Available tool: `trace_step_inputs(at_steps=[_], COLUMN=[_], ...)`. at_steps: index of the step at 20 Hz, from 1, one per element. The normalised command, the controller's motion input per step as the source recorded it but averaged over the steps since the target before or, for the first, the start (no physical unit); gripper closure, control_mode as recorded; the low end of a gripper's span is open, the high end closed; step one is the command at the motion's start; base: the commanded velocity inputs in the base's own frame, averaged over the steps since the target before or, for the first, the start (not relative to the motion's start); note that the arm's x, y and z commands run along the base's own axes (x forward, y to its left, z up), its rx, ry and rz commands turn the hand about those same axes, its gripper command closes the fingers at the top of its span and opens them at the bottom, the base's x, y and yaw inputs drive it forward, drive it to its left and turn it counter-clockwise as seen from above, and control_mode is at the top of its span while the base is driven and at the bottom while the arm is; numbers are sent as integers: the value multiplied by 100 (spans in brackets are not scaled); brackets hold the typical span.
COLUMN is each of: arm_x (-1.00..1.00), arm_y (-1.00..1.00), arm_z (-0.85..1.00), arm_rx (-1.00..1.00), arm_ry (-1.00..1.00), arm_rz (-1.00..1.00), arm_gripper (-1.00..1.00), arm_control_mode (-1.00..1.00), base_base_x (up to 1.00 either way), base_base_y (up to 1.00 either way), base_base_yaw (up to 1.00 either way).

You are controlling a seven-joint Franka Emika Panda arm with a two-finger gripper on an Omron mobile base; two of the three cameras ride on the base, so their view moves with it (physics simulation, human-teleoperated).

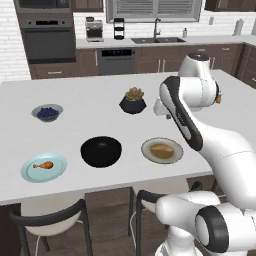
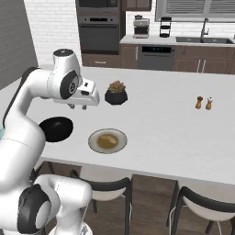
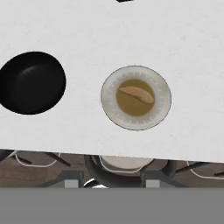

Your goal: Pick the chicken drumstick and sweet potato from their plates and place them in the bowl. Then put the bowl in the fridge.

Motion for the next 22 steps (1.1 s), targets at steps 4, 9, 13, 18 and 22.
trace_step_inputs(at_steps=[4, 9, 13, 18, 22], arm_x=[-14, -3, 42, 85, 53], arm_y=[-17, -40, -13, 0, -3], arm_z=[-26, -64, -66, -58, -53], arm_rx=[-4, -14, -15, -12, -7], arm_ry=[-1, 4, 17, 19, 2], arm_rz=[3, 25, 33, 27, 20], arm_gripper=[-100, -100, -100, -100, -100], arm_control_mode=[-100, -100, -100, -100, -100], base_base_x=[0, 0, 0, 0, 0], base_base_y=[0, 0, 0, 0, 0], base_base_yaw=[0, 0, 0, 0, 0])
